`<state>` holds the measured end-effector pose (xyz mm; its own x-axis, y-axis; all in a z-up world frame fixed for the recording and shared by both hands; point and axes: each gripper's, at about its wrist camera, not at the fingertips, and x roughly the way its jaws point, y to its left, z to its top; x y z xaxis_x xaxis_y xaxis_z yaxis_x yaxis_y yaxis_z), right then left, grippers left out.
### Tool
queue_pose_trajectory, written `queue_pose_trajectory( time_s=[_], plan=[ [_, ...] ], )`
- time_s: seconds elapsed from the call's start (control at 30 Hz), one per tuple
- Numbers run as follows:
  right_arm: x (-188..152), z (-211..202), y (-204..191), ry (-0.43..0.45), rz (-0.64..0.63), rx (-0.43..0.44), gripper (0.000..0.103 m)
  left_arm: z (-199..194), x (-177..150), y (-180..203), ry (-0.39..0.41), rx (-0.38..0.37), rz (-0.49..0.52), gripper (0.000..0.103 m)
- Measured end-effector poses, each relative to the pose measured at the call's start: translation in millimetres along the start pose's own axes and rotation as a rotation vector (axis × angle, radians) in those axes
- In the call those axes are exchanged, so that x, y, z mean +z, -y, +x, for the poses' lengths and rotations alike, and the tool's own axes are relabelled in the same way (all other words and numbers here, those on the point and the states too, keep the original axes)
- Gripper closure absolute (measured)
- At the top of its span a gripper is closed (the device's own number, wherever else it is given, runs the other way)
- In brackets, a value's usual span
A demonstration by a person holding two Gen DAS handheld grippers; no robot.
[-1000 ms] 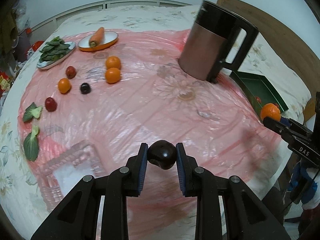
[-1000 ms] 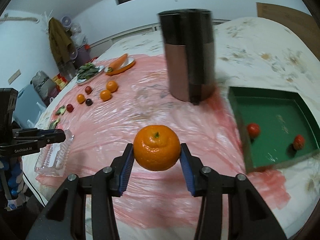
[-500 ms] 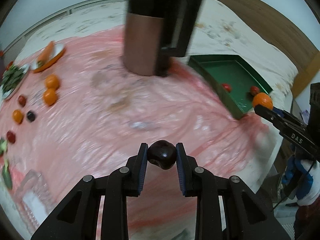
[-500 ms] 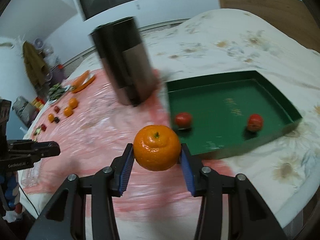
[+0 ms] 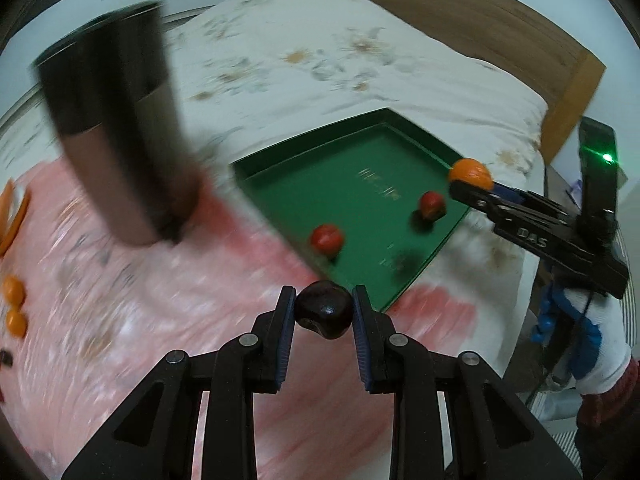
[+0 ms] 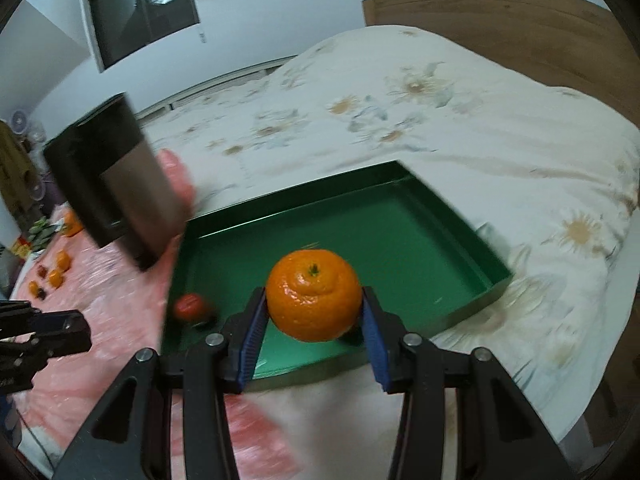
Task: Organize fruits
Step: 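Carry the held plum and tangerine over to the green tray, then open both grippers to drop the plum and tangerine into the tray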
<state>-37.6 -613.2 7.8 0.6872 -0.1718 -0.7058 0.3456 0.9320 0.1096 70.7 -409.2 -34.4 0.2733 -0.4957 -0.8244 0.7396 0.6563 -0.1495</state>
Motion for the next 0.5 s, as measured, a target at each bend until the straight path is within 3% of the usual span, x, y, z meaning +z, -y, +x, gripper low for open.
queue_pose_trajectory(
  time_s=[0.23, 0.5],
  plan=[
    [7, 29, 30, -0.039, -0.007, -0.079, 0.054, 38, 26, 31, -0.022, -0.031, 0.043, 0.079],
    [6, 51, 42, -0.077, -0.023, -0.11, 0.054, 71, 40, 55, -0.057, -0.002, 0.119, 0.079]
  ],
)
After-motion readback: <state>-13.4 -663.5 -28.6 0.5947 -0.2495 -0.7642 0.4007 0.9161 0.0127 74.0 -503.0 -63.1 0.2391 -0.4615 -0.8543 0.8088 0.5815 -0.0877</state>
